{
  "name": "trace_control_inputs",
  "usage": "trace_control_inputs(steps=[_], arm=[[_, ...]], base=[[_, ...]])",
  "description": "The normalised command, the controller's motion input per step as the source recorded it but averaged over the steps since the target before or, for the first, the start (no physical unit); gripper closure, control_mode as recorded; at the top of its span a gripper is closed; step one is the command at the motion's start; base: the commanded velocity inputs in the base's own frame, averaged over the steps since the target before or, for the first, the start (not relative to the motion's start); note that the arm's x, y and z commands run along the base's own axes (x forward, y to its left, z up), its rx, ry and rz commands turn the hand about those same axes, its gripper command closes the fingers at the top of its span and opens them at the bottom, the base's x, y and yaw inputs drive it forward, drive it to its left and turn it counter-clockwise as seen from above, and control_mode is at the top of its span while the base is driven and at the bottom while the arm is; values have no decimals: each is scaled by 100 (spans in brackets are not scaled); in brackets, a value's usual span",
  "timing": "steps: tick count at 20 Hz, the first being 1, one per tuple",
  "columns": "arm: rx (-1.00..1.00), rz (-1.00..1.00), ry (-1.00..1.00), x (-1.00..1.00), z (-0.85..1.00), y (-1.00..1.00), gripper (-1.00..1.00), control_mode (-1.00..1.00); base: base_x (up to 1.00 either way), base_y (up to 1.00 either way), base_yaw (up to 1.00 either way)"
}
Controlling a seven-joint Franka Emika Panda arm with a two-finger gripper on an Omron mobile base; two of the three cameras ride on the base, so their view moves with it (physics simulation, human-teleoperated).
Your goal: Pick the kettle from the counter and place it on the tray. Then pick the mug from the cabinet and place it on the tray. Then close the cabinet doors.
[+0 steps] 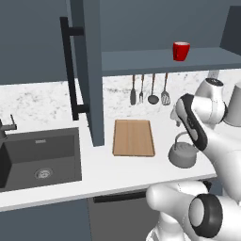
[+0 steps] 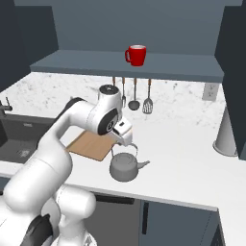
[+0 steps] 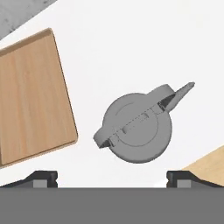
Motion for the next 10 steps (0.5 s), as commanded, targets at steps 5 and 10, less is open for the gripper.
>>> trace_control_inputs(steps=[5, 10], arm=[[-1, -14, 21, 64, -19, -5, -100, -100], [0, -11, 13, 35, -30, -7, -100, -100]], base=[[0, 0, 0], [0, 0, 0]])
